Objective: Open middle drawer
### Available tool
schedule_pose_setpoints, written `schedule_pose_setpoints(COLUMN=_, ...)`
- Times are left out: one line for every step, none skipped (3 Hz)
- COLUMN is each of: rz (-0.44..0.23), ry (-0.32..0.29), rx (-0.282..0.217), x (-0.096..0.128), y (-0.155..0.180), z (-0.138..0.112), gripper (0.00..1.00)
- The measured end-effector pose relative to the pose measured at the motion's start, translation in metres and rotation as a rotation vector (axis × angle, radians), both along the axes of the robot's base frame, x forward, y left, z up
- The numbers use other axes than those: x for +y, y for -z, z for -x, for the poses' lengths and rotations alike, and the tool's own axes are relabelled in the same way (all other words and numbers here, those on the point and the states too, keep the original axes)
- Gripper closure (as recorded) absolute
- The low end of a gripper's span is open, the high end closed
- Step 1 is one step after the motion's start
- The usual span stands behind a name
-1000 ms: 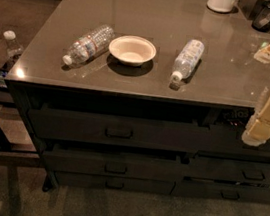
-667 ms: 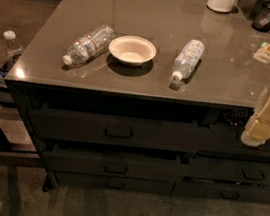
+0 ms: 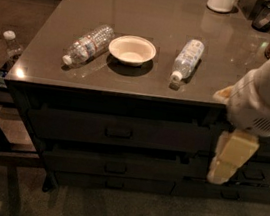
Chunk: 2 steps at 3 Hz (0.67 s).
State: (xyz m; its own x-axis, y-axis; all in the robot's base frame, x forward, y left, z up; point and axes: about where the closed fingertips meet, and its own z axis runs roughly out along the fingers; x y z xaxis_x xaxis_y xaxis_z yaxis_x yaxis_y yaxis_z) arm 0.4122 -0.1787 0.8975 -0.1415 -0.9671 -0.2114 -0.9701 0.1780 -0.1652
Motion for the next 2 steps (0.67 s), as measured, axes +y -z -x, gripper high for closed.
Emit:
schedule_pose_setpoints(rz=-0.045, ry=-0.053, rx=0.105, x=0.0292, y=0.0394, z=0.0105, gripper=0.00)
schedule_pose_setpoints(rz=-0.047, ry=-0.054, rx=0.110, x=0.0301, y=0.0413, z=0.0115, gripper=0.00)
